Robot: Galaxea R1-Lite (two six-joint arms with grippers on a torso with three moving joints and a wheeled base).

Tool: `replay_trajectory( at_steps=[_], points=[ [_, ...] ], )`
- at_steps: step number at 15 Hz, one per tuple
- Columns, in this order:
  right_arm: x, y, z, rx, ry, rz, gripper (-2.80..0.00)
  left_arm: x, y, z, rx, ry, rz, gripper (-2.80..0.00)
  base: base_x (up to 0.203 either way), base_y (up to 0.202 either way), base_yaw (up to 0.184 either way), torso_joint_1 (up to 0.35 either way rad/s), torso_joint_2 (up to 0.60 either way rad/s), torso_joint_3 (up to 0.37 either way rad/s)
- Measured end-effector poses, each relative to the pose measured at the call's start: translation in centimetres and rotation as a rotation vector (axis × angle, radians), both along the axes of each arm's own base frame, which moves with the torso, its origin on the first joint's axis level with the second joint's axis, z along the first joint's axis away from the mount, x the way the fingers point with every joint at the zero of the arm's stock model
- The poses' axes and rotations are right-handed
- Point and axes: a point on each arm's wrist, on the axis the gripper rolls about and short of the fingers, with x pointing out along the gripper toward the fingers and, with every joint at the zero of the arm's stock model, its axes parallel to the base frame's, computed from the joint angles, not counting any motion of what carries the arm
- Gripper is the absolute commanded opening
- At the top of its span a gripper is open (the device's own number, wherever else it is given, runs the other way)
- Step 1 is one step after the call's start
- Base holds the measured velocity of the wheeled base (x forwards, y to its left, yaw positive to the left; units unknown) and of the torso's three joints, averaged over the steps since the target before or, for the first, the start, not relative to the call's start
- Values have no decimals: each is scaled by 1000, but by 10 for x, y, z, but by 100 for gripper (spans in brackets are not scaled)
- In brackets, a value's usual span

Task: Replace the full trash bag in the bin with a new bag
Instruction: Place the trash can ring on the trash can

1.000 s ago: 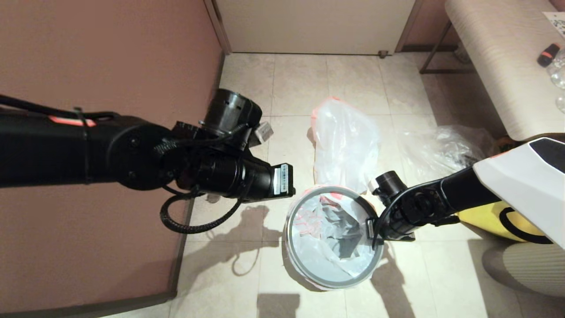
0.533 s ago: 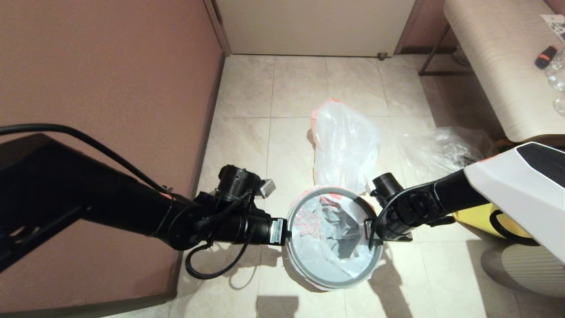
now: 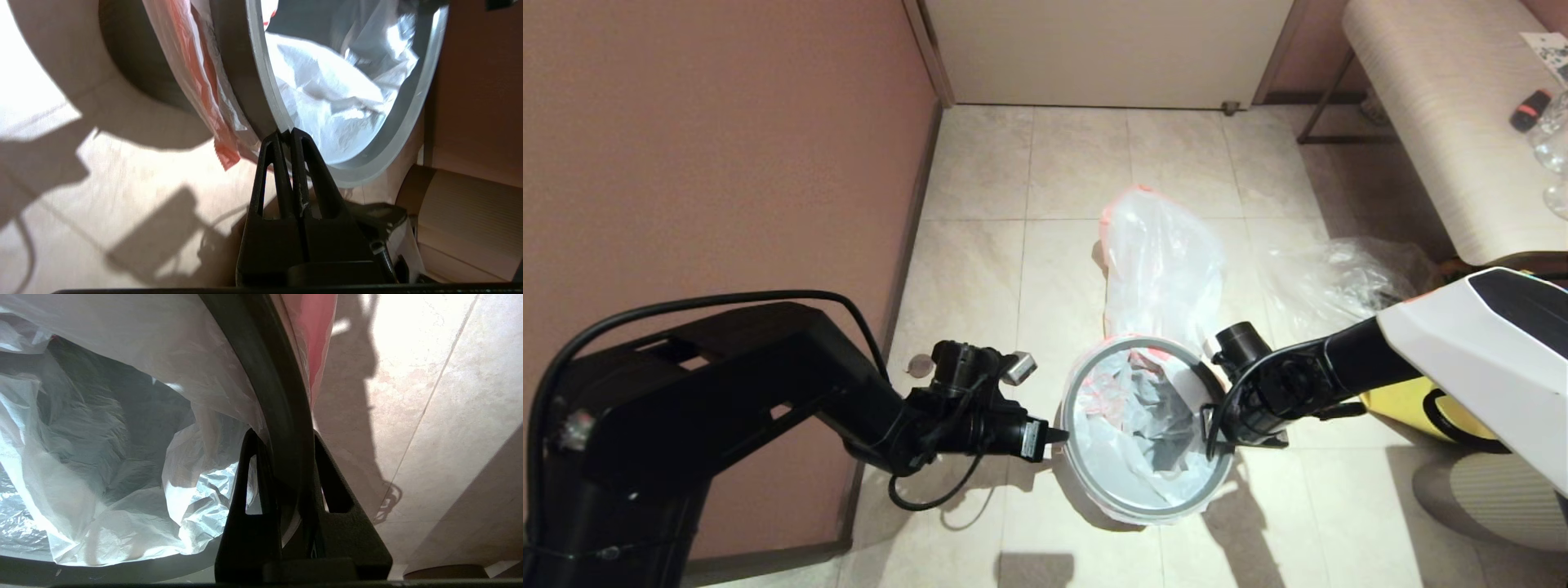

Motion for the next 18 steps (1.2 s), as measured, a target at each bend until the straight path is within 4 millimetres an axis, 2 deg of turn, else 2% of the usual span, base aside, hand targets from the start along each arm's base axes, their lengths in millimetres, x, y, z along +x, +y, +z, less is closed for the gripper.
replay_trajectory(
  at_steps=[3, 7, 13, 14, 18],
  points=[
    [0, 1, -1, -2, 2, 2, -280, 4, 5, -11, -33, -10, -6, -280, 0, 0, 0, 0, 0, 0],
    [-1, 2, -1, -5, 2, 7, -280, 8, 5, -14, -35, -18, 5, -280, 0, 0, 0, 0, 0, 0],
    [-11, 0, 16, -4, -16, -5, -280, 5, 6, -12, -42, -42, 7, -280, 0, 0, 0, 0, 0, 0],
    [-12, 0, 17, -8, -22, -4, 0, 4, 6, -12, -44, -47, 7, -280, 0, 0, 0, 0, 0, 0],
    [-18, 1, 26, -12, -10, 4, 0, 0, 4, -11, -55, -67, -2, -280, 0, 0, 0, 6, 8, -4]
  ],
)
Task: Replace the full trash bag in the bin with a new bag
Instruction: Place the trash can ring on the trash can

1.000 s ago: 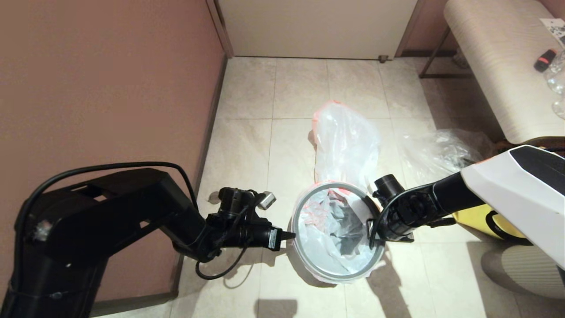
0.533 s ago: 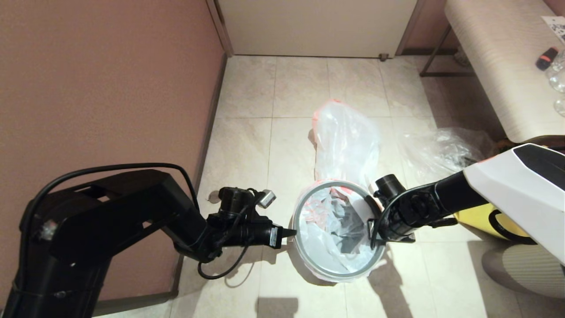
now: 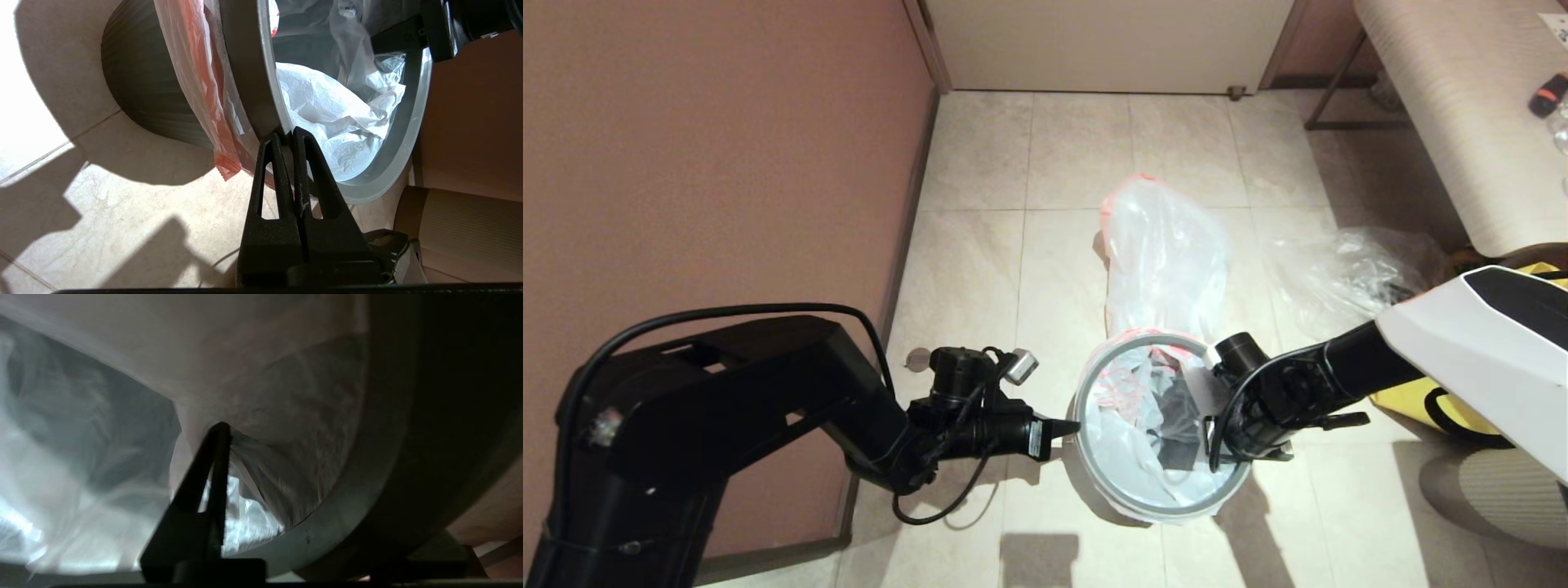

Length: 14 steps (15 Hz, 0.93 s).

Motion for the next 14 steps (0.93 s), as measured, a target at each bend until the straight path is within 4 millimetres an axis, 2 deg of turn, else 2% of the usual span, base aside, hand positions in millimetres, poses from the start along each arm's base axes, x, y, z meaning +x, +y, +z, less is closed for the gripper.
replay_trajectory(
  at_steps=[3, 7, 9, 11, 12, 14],
  points=[
    [-9, -1, 19, -6, 3, 2, 0, -2, 2, 0, 3, 8, 3, -280, 0, 0, 0, 0, 0, 0],
    [-32, -7, 61, -18, 13, 26, 0, -4, 3, 1, 5, 13, 4, -280, 0, 0, 0, 0, 0, 0],
    [-42, -18, 79, -49, 22, 70, 0, -4, 3, 2, 4, 11, 3, -280, 0, 0, 0, 0, 0, 0],
    [-43, -32, 91, -47, 0, 75, 0, -4, 2, 5, -5, -10, 3, -280, 0, 0, 0, 0, 0, 0],
    [-44, -37, 99, -28, -14, 87, -280, -4, 2, 6, -10, -21, 3, -280, 0, 0, 0, 0, 0, 0],
    [-49, -45, 114, 58, -31, 137, -280, -4, 2, 8, -24, -32, 10, -280, 0, 0, 0, 0, 0, 0]
  ],
)
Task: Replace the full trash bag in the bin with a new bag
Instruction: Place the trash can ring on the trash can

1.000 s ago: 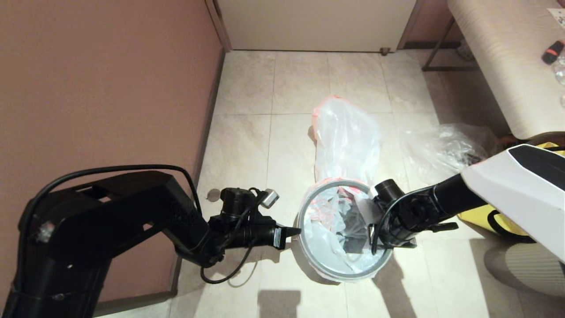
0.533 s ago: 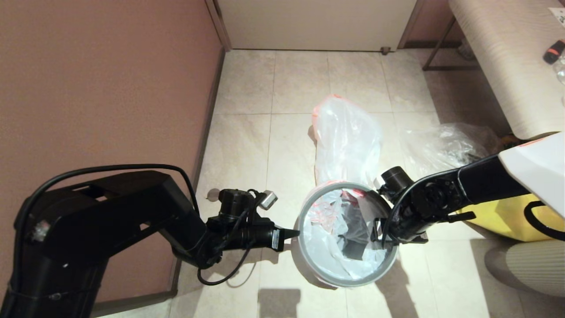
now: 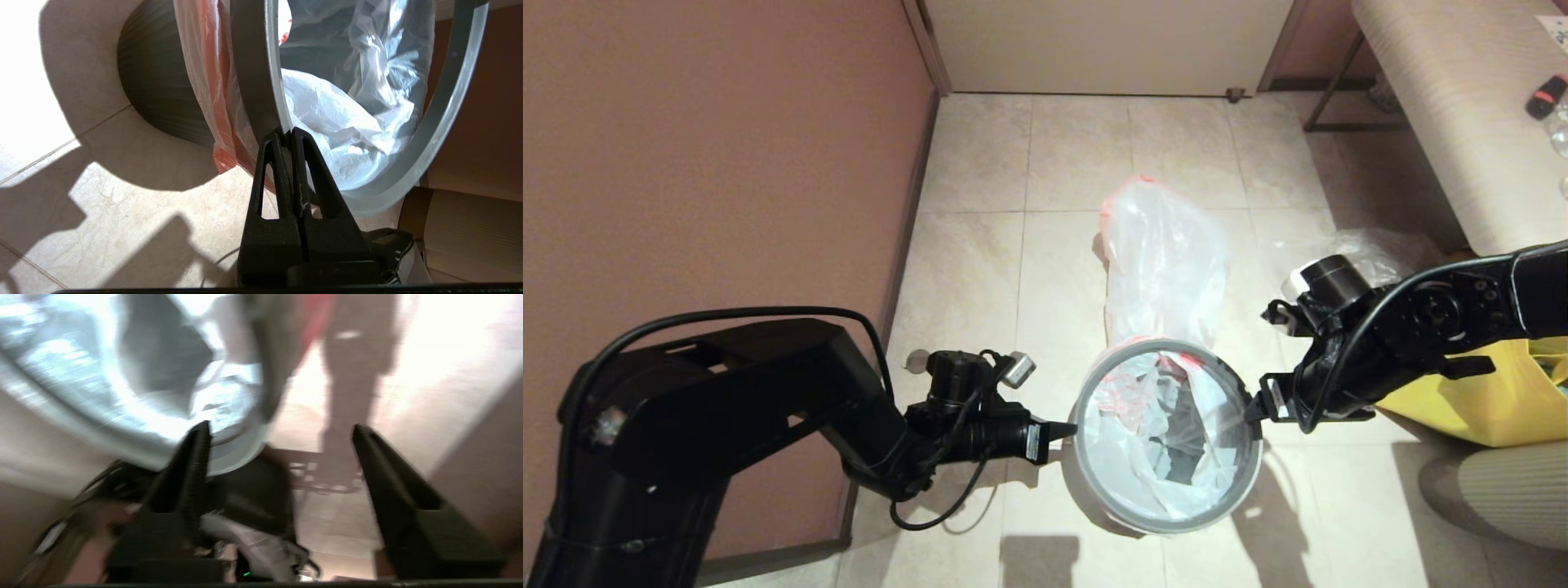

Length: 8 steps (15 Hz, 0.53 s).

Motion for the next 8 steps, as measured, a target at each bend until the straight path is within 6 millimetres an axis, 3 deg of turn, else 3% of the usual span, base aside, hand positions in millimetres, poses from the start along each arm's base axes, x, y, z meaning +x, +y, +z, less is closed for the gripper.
replay_trajectory(
  at_steps=[2, 4, 8],
  points=[
    [-2, -7, 8, 148, 21, 75, -280, 0, 0, 2, -10, -2, 3, -280, 0, 0, 0, 0, 0, 0],
    [6, -26, 2, 280, 57, 147, -280, -1, 0, 3, -11, -3, 4, -280, 0, 0, 0, 0, 0, 0],
    [31, -48, -43, 383, 149, 238, -280, -1, -1, 4, -14, -8, 0, -280, 0, 0, 0, 0, 0, 0]
  ],
)
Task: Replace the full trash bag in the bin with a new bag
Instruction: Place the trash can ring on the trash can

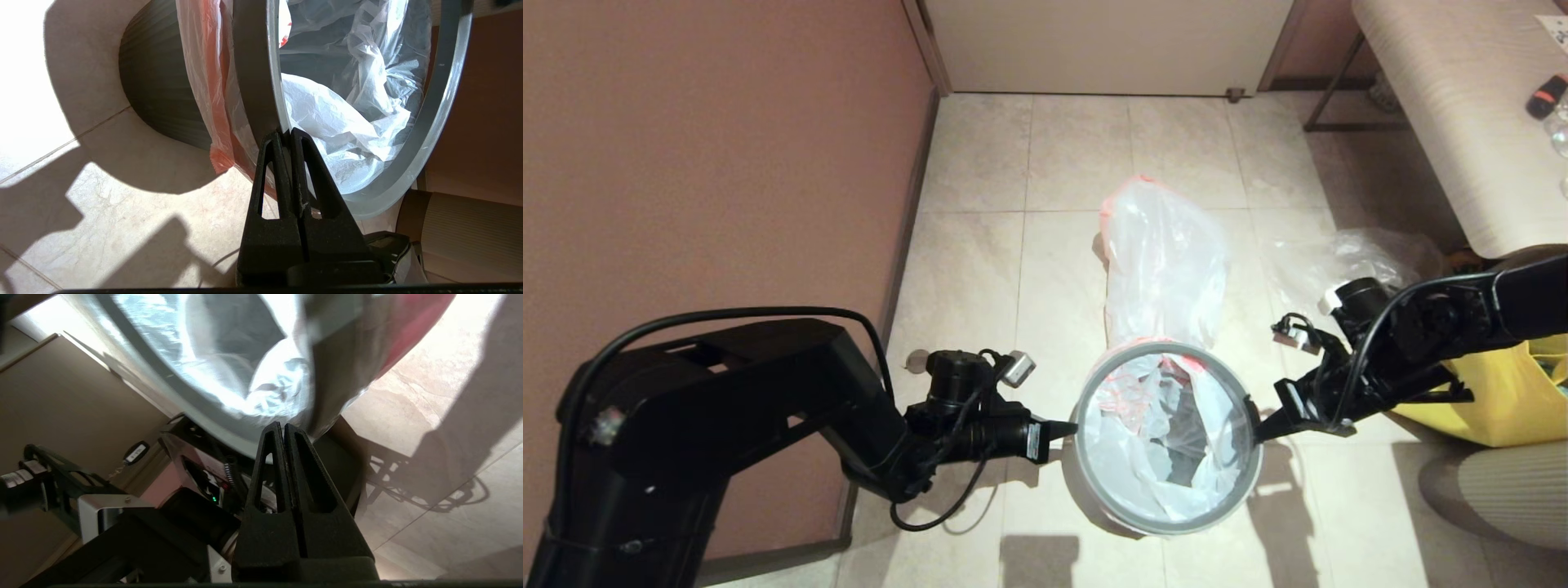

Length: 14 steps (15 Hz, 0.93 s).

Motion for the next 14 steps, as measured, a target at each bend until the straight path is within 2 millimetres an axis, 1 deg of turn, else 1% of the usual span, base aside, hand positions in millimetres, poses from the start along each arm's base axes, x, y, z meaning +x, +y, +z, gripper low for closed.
replay_trajectory(
  at_steps=[1, 3, 6, 8, 11, 12, 14],
  points=[
    [6, -3, -12, 2, 14, 3, -280, 0, -1, 0, -1, -1, -3, -280, 0, 0, 0, 0, 0, 0],
    [13, -3, -28, 17, 34, 10, -280, -1, -2, 1, -2, -1, -6, -280, 0, 0, 0, 0, 0, 0],
    [20, -3, -46, 26, 66, 11, -280, -1, -2, 1, 0, -2, -3, -280, 0, 0, 0, 0, 0, 0],
    [25, -2, -54, 26, 76, 9, -280, -1, -2, 1, 1, 0, -4, -280, 0, 0, 0, 0, 0, 0],
    [26, -1, -56, 29, 81, 12, -280, -1, -3, 1, -1, -3, -7, -280, 0, 0, 0, 0, 0, 0],
    [25, 0, -53, 30, 75, 15, -280, -1, -2, 2, -2, -6, -2, -280, 0, 0, 0, 0, 0, 0],
    [22, 1, -47, 32, 66, 17, -280, 3, 4, 10, -23, -44, 21, -280, 0, 0, 0, 0, 0, 0]
  ],
)
